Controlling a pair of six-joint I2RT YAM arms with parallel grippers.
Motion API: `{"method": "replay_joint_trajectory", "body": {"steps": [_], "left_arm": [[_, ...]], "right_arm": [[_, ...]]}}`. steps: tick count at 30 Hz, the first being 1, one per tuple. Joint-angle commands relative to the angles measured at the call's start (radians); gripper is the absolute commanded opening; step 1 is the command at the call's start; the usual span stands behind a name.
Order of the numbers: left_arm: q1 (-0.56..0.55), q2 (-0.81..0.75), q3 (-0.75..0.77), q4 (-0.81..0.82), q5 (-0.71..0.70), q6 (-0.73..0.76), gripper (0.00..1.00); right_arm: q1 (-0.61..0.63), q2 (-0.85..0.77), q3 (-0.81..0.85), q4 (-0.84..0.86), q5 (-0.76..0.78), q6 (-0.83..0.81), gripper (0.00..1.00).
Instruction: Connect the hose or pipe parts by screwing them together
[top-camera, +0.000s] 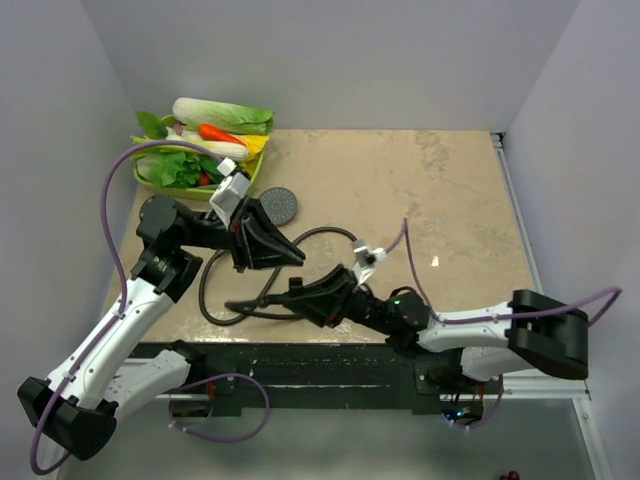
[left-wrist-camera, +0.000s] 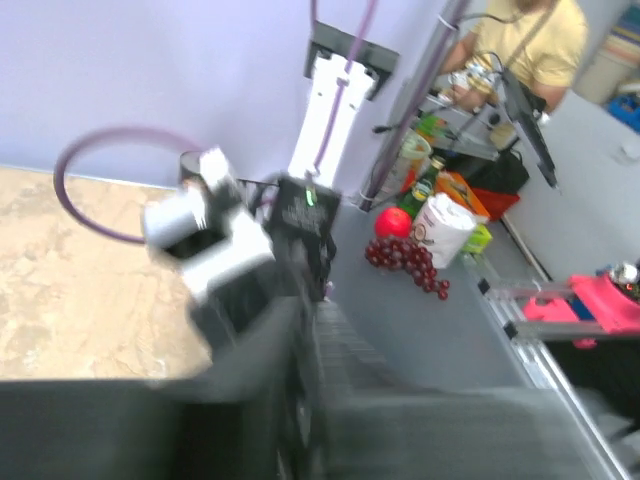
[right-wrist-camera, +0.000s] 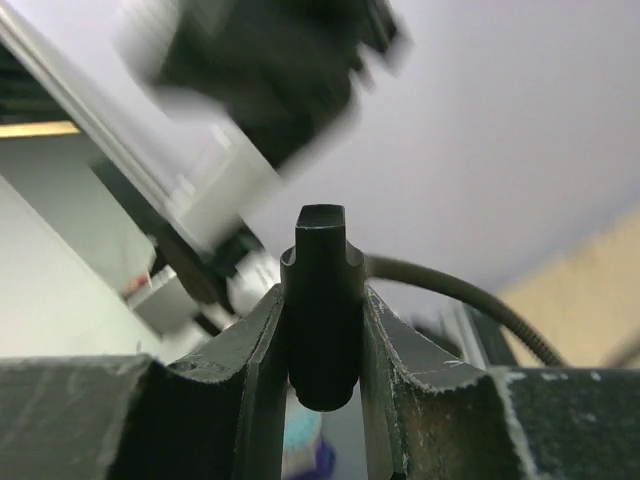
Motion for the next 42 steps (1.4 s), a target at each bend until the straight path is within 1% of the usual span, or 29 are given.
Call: {"method": "replay_joint_trajectory", "body": {"steps": [1, 4, 8, 10, 11, 12, 13, 14, 15, 16, 17, 18, 19, 20, 21, 22, 23, 24, 25, 26, 29, 32, 35, 36, 39, 42], "left_arm": [[-0.009, 0.028, 0.066, -0.208, -0.123, 0.238, 0.0], [-0.009, 0.03, 0.069, -0.262, -0.12, 0.299, 0.0], [-0.009, 0.028, 0.071, -0.329, -0.125, 0.381, 0.0], [-0.008, 0.027, 0.075, -0.38, -0.135, 0.41, 0.0], [-0.006, 0.028, 0.077, -0.391, -0.145, 0.437, 0.0], [-0.008, 0.028, 0.078, -0.445, -0.149, 0.456, 0.0], [-0.006, 0.031, 0.084, -0.476, -0.157, 0.482, 0.0], [-0.005, 0.034, 0.104, -0.524, -0.165, 0.573, 0.0], [-0.006, 0.052, 0.12, -0.664, -0.16, 0.647, 0.0], [-0.006, 0.065, 0.135, -0.761, -0.152, 0.739, 0.0], [-0.006, 0.077, 0.158, -0.858, -0.177, 0.969, 0.0], [-0.005, 0.094, 0.163, -1.03, -0.189, 1.073, 0.0], [-0.006, 0.099, 0.164, -1.123, -0.206, 1.196, 0.0], [-0.006, 0.097, 0.146, -1.194, -0.286, 1.391, 0.0], [-0.006, 0.09, 0.126, -1.245, -0.345, 1.434, 0.0], [-0.006, 0.092, 0.108, -1.27, -0.4, 1.476, 0.0], [-0.005, 0.1, 0.077, -1.293, -0.493, 1.544, 0.0], [-0.005, 0.123, 0.056, -1.322, -0.534, 1.576, 0.0], [0.0, 0.135, 0.01, -1.317, -0.572, 1.583, 0.0], [0.005, 0.163, -0.012, -1.311, -0.629, 1.579, 0.0], [0.018, 0.229, -0.072, -1.276, -0.649, 1.561, 0.0], [0.02, 0.276, -0.095, -1.267, -0.655, 1.591, 0.0], [0.018, 0.362, -0.124, -1.222, -0.681, 1.617, 0.0], [0.018, 0.378, -0.13, -1.184, -0.683, 1.619, 0.0], [0.018, 0.439, -0.139, -1.146, -0.677, 1.651, 0.03], [0.017, 0.502, -0.126, -1.15, -0.66, 1.688, 0.06]], "right_arm": [[0.017, 0.116, -0.013, 0.001, -0.055, 0.107, 0.0], [0.016, 0.125, -0.026, 0.052, -0.054, 0.124, 0.0], [0.014, 0.071, -0.036, -0.026, -0.02, 0.088, 0.0], [0.014, 0.013, -0.046, -0.114, 0.002, 0.068, 0.0], [0.013, -0.016, -0.045, -0.155, 0.008, 0.028, 0.0], [0.014, -0.045, -0.024, -0.309, 0.024, -0.001, 0.0], [0.014, -0.074, -0.004, -0.408, 0.025, -0.041, 0.0], [0.014, -0.14, 0.019, -0.519, 0.025, -0.123, 0.0], [0.017, -0.166, 0.048, -0.704, 0.046, -0.164, 0.0], [0.017, -0.197, 0.058, -0.784, 0.061, -0.191, 0.0], [0.017, -0.261, 0.061, -0.859, 0.081, -0.233, 0.0], [0.016, -0.298, 0.063, -0.967, 0.101, -0.251, 0.0], [0.017, -0.33, 0.067, -1.023, 0.127, -0.267, 0.0], [0.016, -0.364, 0.072, -1.08, 0.143, -0.285, 0.0], [0.016, -0.436, 0.075, -1.17, 0.159, -0.287, 0.0], [0.016, -0.467, 0.075, -1.209, 0.204, -0.29, 0.0], [0.016, -0.502, 0.073, -1.246, 0.23, -0.282, 0.0], [0.016, -0.548, 0.07, -1.318, 0.253, -0.272, 0.0], [0.017, -0.567, 0.064, -1.347, 0.297, -0.258, 0.0], [0.016, -0.579, 0.053, -1.379, 0.307, -0.221, 0.0], [0.016, -0.584, 0.015, -1.424, 0.345, -0.129, 0.0], [0.016, -0.546, -0.013, -1.424, 0.341, -0.068, 0.0], [0.016, -0.498, -0.014, -1.392, 0.325, -0.054, 0.0], [0.016, -0.489, -0.007, -1.383, 0.318, -0.057, 0.0], [0.016, -0.46, 0.012, -1.373, 0.307, -0.06, 0.0], [0.016, -0.464, 0.021, -1.377, 0.31, -0.06, 0.0]]}}
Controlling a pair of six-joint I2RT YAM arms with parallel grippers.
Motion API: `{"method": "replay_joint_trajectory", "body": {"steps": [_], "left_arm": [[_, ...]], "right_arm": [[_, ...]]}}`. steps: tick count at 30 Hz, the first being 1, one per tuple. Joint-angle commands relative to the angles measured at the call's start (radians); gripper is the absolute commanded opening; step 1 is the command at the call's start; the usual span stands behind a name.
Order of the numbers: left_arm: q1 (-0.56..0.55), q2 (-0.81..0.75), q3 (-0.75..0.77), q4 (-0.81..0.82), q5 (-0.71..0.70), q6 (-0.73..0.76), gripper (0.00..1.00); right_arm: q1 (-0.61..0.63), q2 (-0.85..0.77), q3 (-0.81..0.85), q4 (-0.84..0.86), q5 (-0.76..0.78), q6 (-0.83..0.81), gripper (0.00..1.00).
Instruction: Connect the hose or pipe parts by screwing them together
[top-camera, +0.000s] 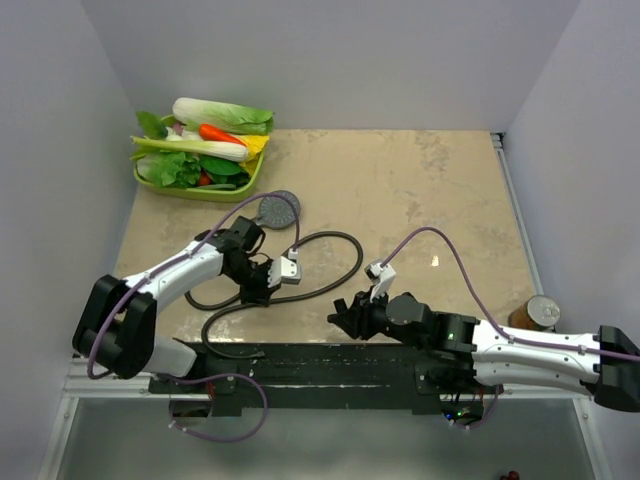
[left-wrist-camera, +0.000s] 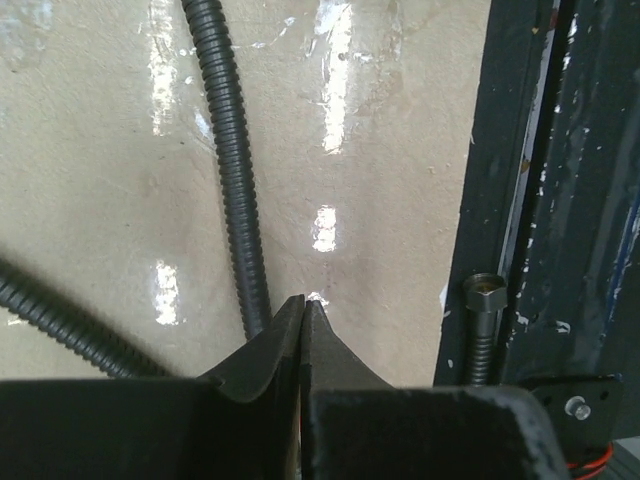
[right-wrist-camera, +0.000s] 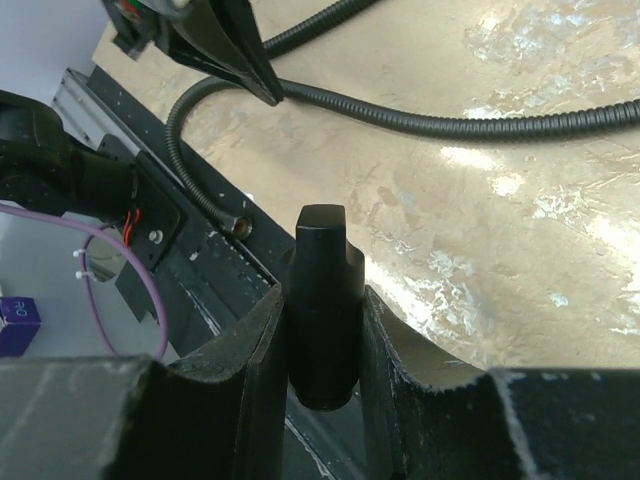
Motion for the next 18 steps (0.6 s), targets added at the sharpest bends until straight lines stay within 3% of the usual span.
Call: {"method": "replay_joint_trajectory", "body": {"steps": [1, 4, 8, 11, 13, 15, 18], "left_arm": [[0.002, 0.065, 0.014, 0.041, 0.021, 0.107, 0.07], [0.002, 0.103, 0.014, 0.015, 0.046, 0.14, 0.11], [0.002, 0.126, -0.027, 0.108, 0.021, 0.127, 0.11], [-0.015, 0.14, -0.056, 0.255, -0.055, 0.041, 0.0], [-0.03, 0.152, -0.053, 0.346, -0.144, -0.051, 0.0], [-0.029, 0.192, -0.016, 0.409, -0.169, -0.085, 0.0], [-0.03, 0.278, 0.17, 0.412, -0.201, -0.148, 0.0]], "right_arm": [[0.001, -0.018, 0.044, 0.057, 0.023, 0.03, 0.0], [0.001, -0.032, 0.051, 0.047, 0.029, 0.033, 0.0], [0.001, -0.041, 0.068, 0.031, 0.032, 0.026, 0.0], [0.003, -0.052, 0.085, 0.037, 0.023, 0.006, 0.0], [0.001, -0.059, 0.091, 0.042, 0.017, -0.008, 0.0], [0.001, -0.062, 0.1, 0.034, 0.018, -0.014, 0.0], [0.001, -0.079, 0.11, 0.011, 0.017, -0.022, 0.0]]}}
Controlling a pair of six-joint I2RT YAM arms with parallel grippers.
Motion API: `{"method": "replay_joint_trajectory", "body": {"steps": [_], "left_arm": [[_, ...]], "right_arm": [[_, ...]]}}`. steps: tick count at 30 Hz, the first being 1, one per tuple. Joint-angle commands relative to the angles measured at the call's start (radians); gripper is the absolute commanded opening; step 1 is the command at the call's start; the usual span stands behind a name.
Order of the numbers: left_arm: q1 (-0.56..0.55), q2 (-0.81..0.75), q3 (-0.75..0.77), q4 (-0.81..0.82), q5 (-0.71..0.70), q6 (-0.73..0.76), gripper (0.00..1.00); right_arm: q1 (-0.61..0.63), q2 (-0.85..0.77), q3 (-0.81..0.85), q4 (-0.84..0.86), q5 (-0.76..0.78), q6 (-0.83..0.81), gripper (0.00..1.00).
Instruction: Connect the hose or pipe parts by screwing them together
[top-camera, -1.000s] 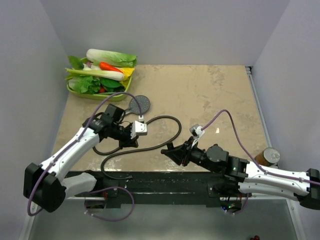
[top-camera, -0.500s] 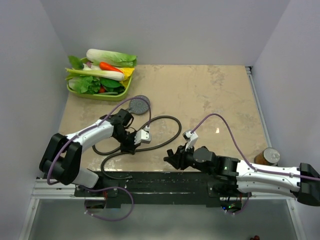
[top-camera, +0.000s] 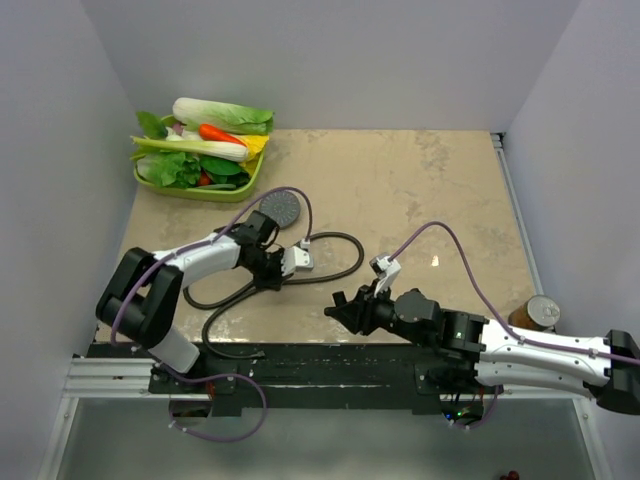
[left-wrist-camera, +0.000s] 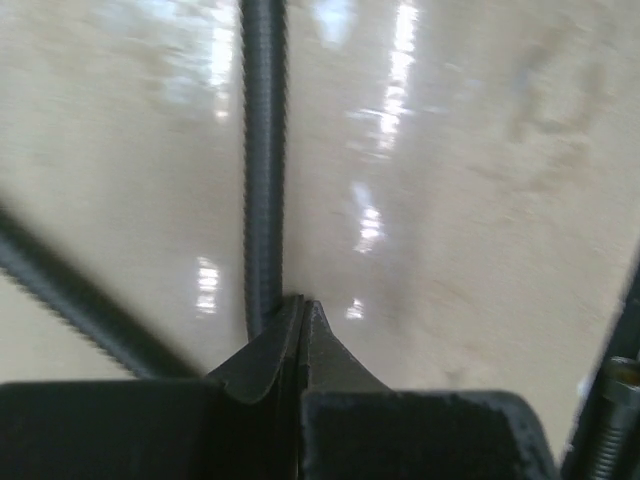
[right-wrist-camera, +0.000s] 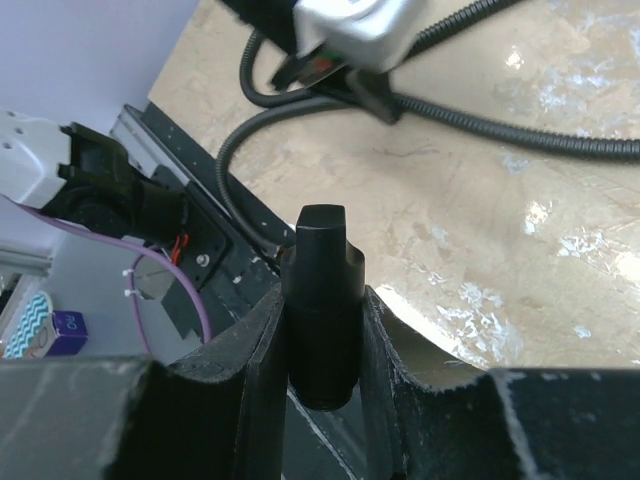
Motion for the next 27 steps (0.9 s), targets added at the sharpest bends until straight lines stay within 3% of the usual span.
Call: {"method": "replay_joint_trajectory", "body": {"steps": [1, 9, 14, 16, 18, 19, 21, 25, 27], "left_arm": [[-0.001, 0.126, 0.213, 0.14, -0.115, -0.113, 0.0], [0.003, 0.349, 0.653, 0.091, -0.187, -0.119, 0.0], [0.009, 0.437, 0.775, 0.062, -0.214, -0.109, 0.0], [0.013, 0.437, 0.81, -0.003, -0.142, -0.075, 0.0], [0.023, 0.426, 0.841, -0.195, -0.074, -0.012, 0.0], [0.028, 0.402, 0.839, -0.264, -0.006, 0.015, 0.0], [0.048, 0.353, 0.768, -0.428, 0.044, 0.083, 0.13], [0.1, 0.108, 0.553, -0.466, 0.038, 0.117, 0.26], [0.135, 0.01, 0.491, -0.493, 0.036, 0.128, 0.39]], "right_arm": [[0.003, -0.038, 0.064, 0.016, 0.015, -0.017, 0.0], [0.001, -0.101, 0.076, -0.045, 0.042, -0.013, 0.0], [0.001, -0.116, 0.072, -0.059, 0.053, -0.005, 0.0], [0.003, -0.119, 0.07, -0.065, 0.05, -0.002, 0.0], [0.003, -0.13, 0.063, -0.071, 0.044, 0.0, 0.0], [0.001, -0.133, 0.057, -0.073, 0.039, -0.002, 0.0], [0.003, -0.148, 0.043, -0.073, 0.035, -0.005, 0.0], [0.001, -0.161, 0.024, -0.068, 0.025, -0.02, 0.0], [0.001, -0.161, 0.024, -0.067, 0.01, -0.028, 0.0]]}}
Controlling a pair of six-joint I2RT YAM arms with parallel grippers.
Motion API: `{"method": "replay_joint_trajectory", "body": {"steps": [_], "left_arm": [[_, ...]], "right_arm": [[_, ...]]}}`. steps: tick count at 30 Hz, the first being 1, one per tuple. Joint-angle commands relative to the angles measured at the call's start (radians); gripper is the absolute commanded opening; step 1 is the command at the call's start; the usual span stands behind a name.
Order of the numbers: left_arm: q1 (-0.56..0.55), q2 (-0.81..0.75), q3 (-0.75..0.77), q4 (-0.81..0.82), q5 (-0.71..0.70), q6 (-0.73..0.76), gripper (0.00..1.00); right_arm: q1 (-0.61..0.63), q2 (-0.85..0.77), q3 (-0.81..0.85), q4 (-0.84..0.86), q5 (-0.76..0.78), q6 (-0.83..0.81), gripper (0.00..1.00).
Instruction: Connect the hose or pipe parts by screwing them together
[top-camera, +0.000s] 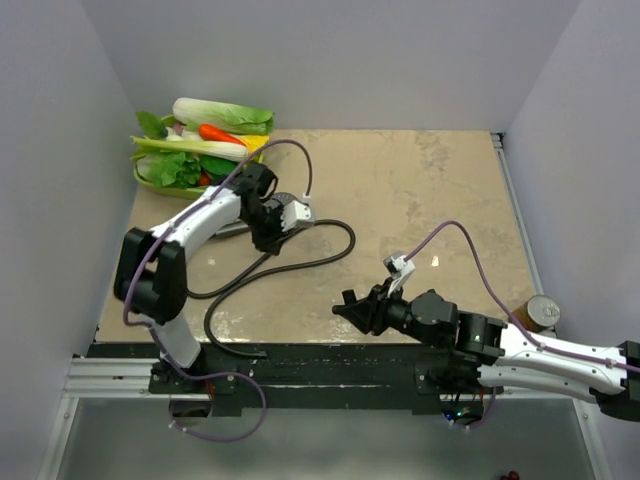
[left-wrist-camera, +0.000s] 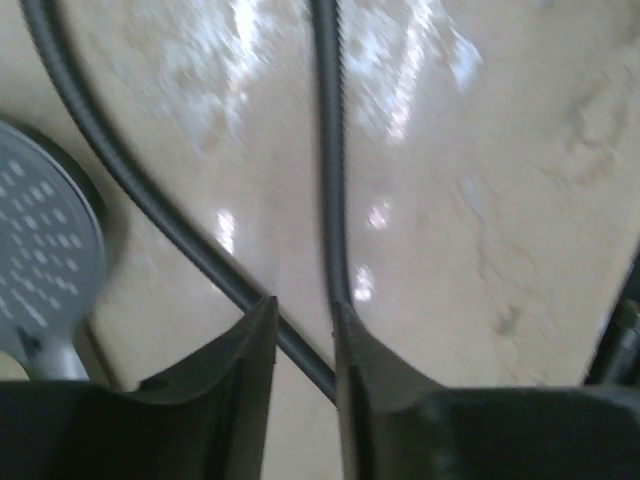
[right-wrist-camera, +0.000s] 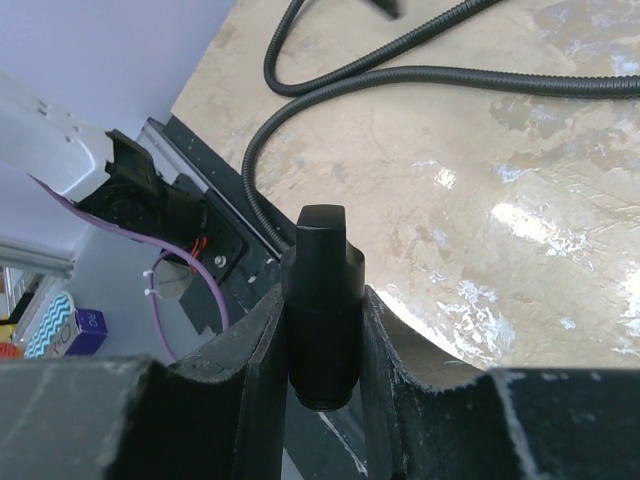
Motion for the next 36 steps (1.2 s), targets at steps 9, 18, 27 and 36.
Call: {"method": "replay_joint_trajectory", "body": {"steps": [9, 18, 27, 36], "left_arm": [[0.237, -0.391, -0.29, -0.307, -0.083, 0.167, 0.58], [0.405, -0.475, -0.473, -0.299, -0.221, 0.118, 0.52], [0.405, -0.417, -0.531, -0.314, -0.157, 0.072, 0.52], [0.405, -0.351, -0.626, -0.192, -0.188, 0.042, 0.51]], "right_arm": [[0.003, -0.047, 0.011, 0.033, -0.008, -0.03, 0.0], [0.001, -0.148, -0.007, -0.014, -0.003, -0.027, 0.0], [0.001, -0.153, -0.02, -0.002, -0.004, -0.027, 0.0], [0.001, -0.141, -0.01, 0.009, -0.001, -0.032, 0.0]]}}
